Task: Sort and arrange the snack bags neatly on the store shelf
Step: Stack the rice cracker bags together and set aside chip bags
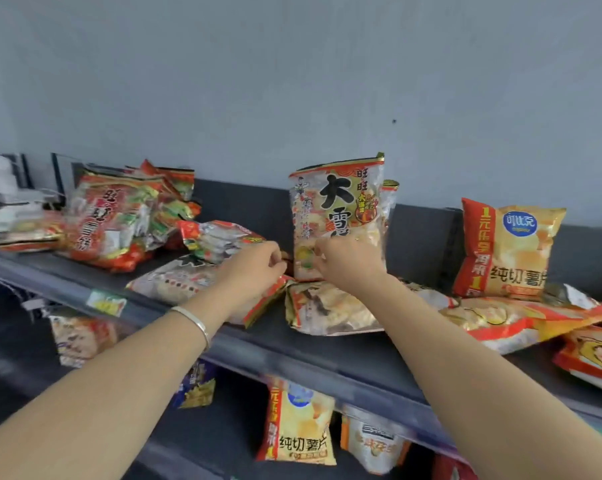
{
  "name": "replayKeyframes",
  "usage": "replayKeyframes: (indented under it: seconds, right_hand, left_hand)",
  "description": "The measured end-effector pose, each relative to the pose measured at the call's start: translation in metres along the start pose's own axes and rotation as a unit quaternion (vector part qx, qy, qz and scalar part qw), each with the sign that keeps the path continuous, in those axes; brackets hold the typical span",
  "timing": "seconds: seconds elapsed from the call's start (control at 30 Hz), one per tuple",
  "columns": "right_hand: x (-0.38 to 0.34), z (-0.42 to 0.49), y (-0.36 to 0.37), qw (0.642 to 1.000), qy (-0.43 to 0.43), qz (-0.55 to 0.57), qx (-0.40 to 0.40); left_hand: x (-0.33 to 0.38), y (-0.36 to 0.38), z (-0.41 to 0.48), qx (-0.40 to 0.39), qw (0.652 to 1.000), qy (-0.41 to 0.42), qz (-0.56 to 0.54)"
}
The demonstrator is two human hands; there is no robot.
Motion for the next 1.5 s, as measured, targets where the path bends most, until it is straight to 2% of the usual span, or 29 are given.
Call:
replayKeyframes:
  seconds: [0.27, 0.47, 0.7, 1.2, 1.37, 1.5]
  right_hand:
    - [-0.167, 0.075, 0.018, 0.992, -0.124, 0.018, 0.005]
    - [-0.300, 0.136, 0.032, 0.982, -0.186, 0.028, -0.007]
    - [-0.400, 0.188, 0.053, 0.972, -0.228, 0.041, -0.030]
    - [-0.527, 0.341, 0.093, 0.954, -0.291, 0.063, -0.009]
    - [-0.549, 0.384, 0.099, 0.962, -0.268, 0.044, -0.020]
    - [-0.550, 0.412, 0.110, 0.971, -0.236, -0.009, -0.043]
  left_hand:
    - [-0.159, -0.076, -0.039, 0.011, 0.995, -0.092, 0.046]
    - [-0.291, -0.139, -0.058, 0.015, 0.987, -0.143, 0.071]
    - [-0.408, -0.165, -0.065, 0.024, 0.985, -0.167, 0.040]
    - [-0.559, -0.203, 0.009, 0.051, 0.973, -0.221, 0.035]
    - [-0.601, -0.214, 0.031, 0.063, 0.963, -0.258, -0.054]
    - [-0.627, -0.214, 0.052, 0.060, 0.943, -0.275, -0.178]
Point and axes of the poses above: each hand's wrist, its own z-axis towards the middle knuckle, its own y-axis out of the palm, x = y × z, the point moved 6 cm from there along z, towards the middle knuckle, and after that the axes turned 9 degrees about -x, right-handed, at the moved point
